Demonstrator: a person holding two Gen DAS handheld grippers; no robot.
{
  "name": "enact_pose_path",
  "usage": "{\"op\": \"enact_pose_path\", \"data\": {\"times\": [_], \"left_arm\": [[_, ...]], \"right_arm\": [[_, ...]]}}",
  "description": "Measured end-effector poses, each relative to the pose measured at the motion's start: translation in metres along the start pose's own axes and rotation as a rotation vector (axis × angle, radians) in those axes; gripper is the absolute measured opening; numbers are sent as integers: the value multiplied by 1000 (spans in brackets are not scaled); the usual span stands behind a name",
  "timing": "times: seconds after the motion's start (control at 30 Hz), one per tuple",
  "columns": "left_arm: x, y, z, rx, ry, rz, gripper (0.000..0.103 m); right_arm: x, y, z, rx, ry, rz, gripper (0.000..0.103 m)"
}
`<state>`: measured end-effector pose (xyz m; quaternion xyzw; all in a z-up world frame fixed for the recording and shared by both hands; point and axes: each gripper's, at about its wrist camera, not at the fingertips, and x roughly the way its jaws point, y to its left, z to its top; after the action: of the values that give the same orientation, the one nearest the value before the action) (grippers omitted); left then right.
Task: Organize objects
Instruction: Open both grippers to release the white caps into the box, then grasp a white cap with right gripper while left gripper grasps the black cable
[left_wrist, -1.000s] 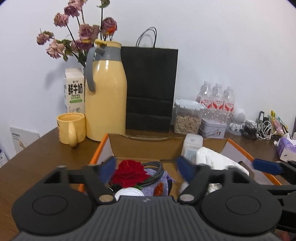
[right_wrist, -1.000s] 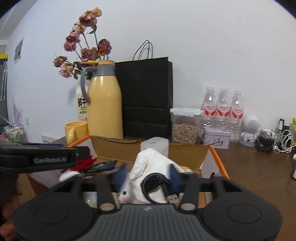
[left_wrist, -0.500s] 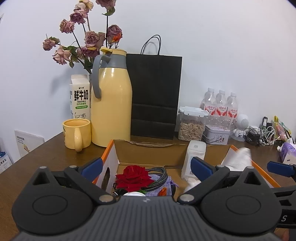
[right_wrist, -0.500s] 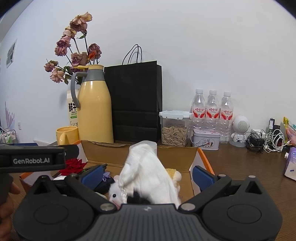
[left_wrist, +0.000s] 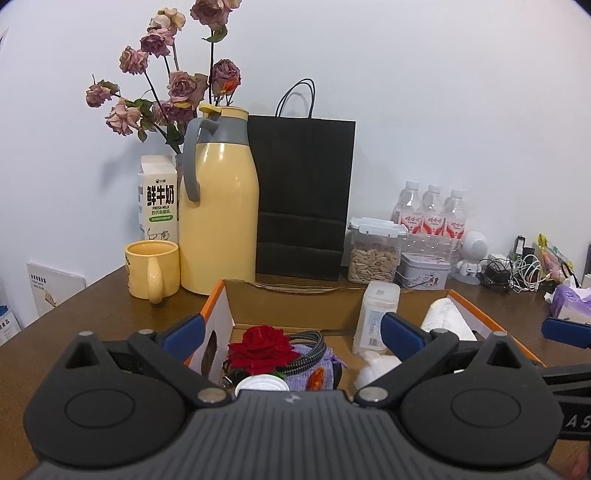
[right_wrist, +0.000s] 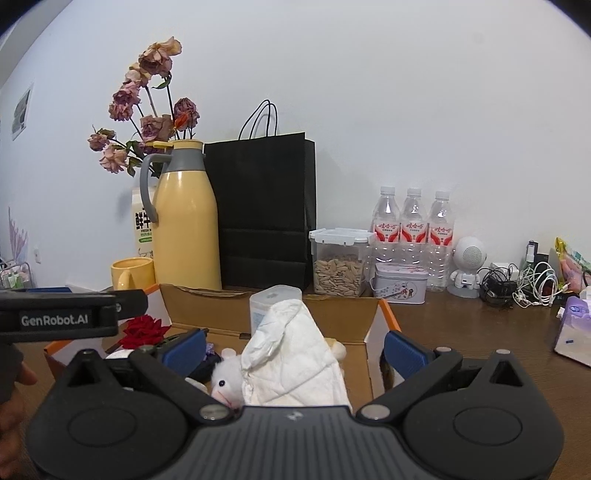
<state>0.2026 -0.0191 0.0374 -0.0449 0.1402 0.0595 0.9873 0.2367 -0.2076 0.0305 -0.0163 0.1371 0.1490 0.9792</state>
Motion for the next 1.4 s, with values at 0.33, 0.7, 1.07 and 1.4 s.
{"op": "enact_pose_path", "data": {"times": [0.33, 0.7, 1.07, 1.4], "left_arm": [[-25, -12, -10, 44, 20, -50, 103], [-36, -16, -32, 68, 145, -75, 103], [-31, -19, -54, 80, 252, -66, 103], [-24, -24, -65, 97, 304, -70, 103]], "right_arm": [[-34, -27, -11, -25, 57, 0, 103], [-52, -62, -47, -37, 224, -33, 103], [-37, -73, -60, 5, 308, -22, 81], [-8, -75, -62, 64, 370, 24, 54]]}}
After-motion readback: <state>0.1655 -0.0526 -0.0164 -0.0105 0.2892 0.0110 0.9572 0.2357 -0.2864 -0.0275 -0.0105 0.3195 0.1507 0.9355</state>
